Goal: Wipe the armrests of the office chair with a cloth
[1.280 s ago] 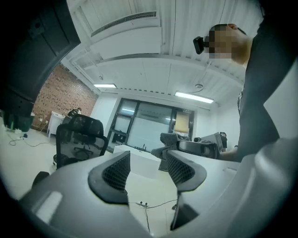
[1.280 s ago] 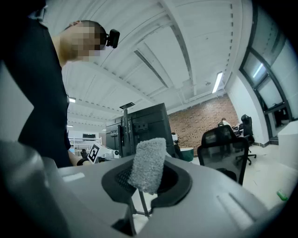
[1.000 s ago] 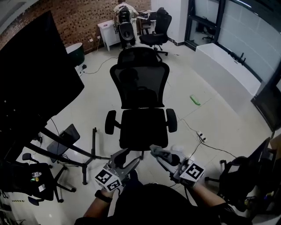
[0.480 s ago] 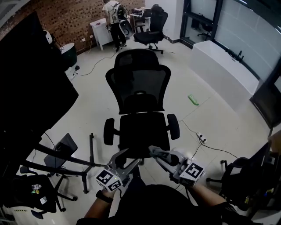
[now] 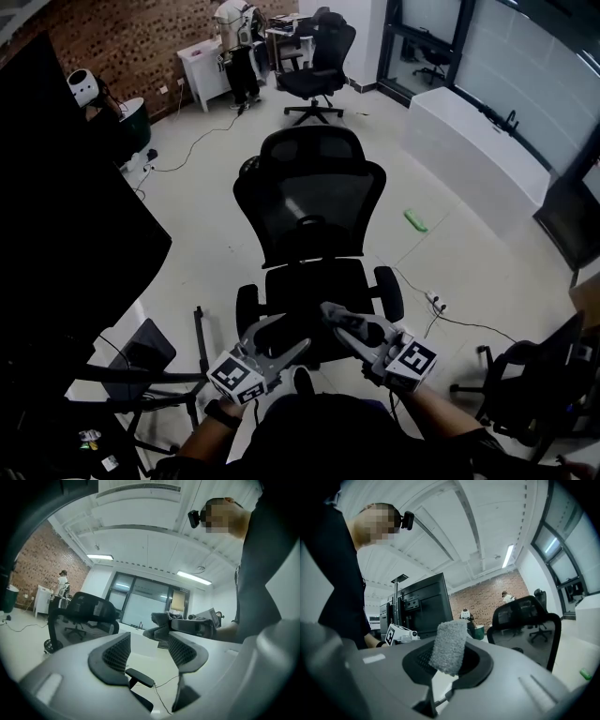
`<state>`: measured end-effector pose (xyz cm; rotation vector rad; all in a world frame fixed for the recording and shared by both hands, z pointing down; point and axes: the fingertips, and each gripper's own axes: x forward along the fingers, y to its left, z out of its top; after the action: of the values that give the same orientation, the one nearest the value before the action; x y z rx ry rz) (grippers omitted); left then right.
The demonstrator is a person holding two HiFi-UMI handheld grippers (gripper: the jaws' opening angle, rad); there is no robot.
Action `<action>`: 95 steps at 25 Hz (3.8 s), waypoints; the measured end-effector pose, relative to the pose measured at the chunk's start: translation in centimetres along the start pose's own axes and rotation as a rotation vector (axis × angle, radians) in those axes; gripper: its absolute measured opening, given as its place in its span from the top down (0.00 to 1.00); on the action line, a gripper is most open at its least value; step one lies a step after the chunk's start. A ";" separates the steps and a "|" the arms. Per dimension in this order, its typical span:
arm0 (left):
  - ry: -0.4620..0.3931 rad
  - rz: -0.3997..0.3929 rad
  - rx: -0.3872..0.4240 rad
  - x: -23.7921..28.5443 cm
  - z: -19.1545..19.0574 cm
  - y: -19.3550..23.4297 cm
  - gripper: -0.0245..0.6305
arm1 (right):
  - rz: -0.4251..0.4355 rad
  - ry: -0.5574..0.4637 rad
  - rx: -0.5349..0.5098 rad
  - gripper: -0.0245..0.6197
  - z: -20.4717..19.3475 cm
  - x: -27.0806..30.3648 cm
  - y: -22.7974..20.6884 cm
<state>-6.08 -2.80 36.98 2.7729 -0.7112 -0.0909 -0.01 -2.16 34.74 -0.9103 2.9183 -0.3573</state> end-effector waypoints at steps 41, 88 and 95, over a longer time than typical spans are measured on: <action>0.339 -0.083 -0.131 20.2 -13.9 11.6 0.45 | -0.270 0.417 0.072 0.90 -16.3 -1.9 -32.5; 0.656 -0.176 -0.261 27.4 -32.6 6.9 0.45 | -0.065 1.088 -0.120 0.90 -40.4 -13.7 -37.6; 0.654 -0.185 -0.263 25.9 -32.6 5.6 0.45 | -0.108 1.074 -0.040 0.90 -41.2 -16.1 -33.7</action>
<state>18.24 -11.81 70.04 2.3834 -0.2484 0.6102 26.58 -11.67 82.67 -1.1357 3.8039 -1.0919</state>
